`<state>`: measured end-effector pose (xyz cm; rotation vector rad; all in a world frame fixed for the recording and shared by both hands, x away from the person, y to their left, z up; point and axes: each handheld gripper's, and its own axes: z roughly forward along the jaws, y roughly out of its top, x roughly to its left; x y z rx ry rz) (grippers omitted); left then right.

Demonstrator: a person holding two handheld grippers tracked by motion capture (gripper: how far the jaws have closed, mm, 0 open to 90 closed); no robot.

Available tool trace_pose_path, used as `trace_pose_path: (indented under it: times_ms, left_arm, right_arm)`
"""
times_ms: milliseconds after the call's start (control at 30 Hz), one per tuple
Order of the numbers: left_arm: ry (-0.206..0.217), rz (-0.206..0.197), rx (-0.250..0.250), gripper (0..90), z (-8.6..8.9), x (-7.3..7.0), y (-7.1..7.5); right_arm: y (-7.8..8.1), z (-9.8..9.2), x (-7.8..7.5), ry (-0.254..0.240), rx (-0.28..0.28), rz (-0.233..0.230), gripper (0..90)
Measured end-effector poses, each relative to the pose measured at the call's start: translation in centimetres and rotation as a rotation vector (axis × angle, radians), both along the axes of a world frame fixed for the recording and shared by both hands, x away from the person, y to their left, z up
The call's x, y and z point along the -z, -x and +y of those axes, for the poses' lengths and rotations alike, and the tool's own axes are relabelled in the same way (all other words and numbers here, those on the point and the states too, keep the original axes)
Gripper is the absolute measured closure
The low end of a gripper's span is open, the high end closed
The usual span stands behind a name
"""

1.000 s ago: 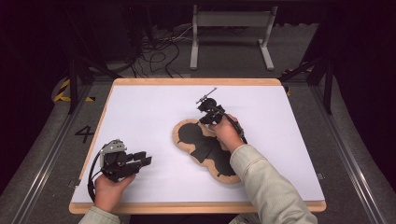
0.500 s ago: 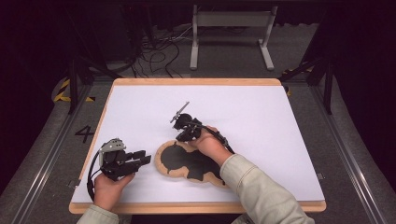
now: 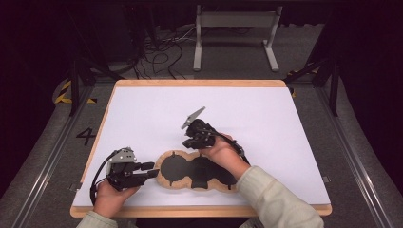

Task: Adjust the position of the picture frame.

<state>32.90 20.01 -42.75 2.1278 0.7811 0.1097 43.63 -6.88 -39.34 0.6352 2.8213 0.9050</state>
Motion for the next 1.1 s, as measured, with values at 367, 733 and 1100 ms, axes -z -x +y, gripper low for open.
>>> trace_pose_path:
  times_ms: [367, 733, 1100]
  left_arm:
    - [-0.017, 0.021, 0.098, 71.3, -0.4, -0.2, 0.8]
    - [-0.083, 0.062, 0.203, 89.3, -0.9, 0.9, 1.4]
    - [-0.127, 0.103, 0.247, 89.8, -1.9, 2.0, 1.0]
  right_arm:
    - [4.8, -10.6, -0.9, -0.134, 0.103, -0.056, 90.0]
    - [9.5, -15.4, 0.6, -0.187, 0.079, -0.047, 90.0]
    - [12.1, -14.7, 1.9, -0.131, -0.088, -0.019, 90.0]
